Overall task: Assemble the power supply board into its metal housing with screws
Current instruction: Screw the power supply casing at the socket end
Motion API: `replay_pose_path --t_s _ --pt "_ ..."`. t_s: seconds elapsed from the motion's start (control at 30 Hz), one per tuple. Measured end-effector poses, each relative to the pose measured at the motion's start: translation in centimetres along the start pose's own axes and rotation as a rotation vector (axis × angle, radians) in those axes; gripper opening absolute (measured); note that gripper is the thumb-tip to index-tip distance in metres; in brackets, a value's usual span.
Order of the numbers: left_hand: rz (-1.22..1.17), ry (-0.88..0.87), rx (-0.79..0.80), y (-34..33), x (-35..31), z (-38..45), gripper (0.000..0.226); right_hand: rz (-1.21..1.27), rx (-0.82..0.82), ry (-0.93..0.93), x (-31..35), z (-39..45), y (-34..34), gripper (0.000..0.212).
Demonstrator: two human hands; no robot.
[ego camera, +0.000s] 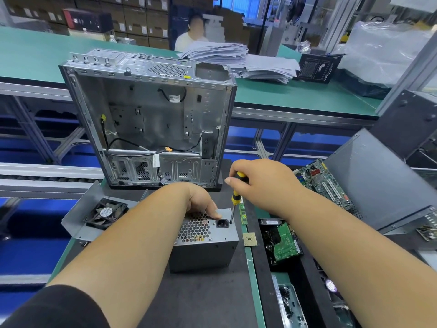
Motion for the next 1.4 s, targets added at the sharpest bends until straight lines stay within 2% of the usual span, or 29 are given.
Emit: replay_pose_path --t_s 0.17,0.4,0.47,0.53,0.6,0.7,0.8,0.9,1.03,1.13,1.23,1.4 --pt "-0.004 0.0 0.009 0.04 0.0 0.14 0.033 0.109 0.013 0.006 0.04 0.0 0.14 0.022" --pt "0.028 -0.014 -0.032 0.26 0.05 0.44 0.039 0.059 0.011 -0.003 -0.18 -0.13 -0.15 0.025" --pt "0.031 -0.016 -0.027 0.22 0.0 0.4 0.036 0.098 0.016 -0.006 -0.3 -0.16 -0.19 0.019" --pt "0.033 -0.016 -0.031 0.24 -0.04 0.29 0.036 0.13 0.015 0.003 -0.29 -0.16 -0.2 0.026" --pt "0.029 -0.013 -0.033 0.28 -0.05 0.2 0.036 0.097 -0.005 0.021 -0.08 -0.19 -0.15 0.032" --pt "0.04 -0.011 -0.029 0.29 -0.06 0.17 0.037 0.036 -0.006 0.012 -0.05 -0.23 -0.18 0.027" --pt "0.043 -0.009 -0.036 0.25 -0.03 0.2 0.041 0.081 0.017 0.009 -0.18 -0.32 -0.28 0.021" --pt "0.048 -0.011 -0.048 0.27 -0.12 0.07 0.044 0.126 0.016 0.017 -0.27 -0.28 -0.22 0.032" --pt "0.045 -0.008 -0.041 0.32 -0.11 0.01 0.045 0.051 0.007 0.014 -0.2 -0.23 -0.16 0.027" --pt "0.037 -0.006 -0.036 0.2 -0.1 -0.02 0.044 0.086 0.033 0.0 -0.25 -0.28 -0.27 0.023" --pt "0.045 -0.01 -0.039 0.18 -0.16 -0.07 0.044 0.125 0.033 0.009 -0.14 -0.28 -0.21 0.031" --pt "0.001 -0.006 -0.031 0.19 -0.04 -0.1 0.041 0.046 0.013 0.011 0.11 -0.36 -0.01 0.026"
Point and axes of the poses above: each hand's wrist, its own z-axis towards the middle knuckle, its own y-axis out of the back of the hand, x = y × z, the point moved 4 cm from there along z, towards the middle knuckle, and after that the axes turned 5 degrees about y, right-handed, at the moved point
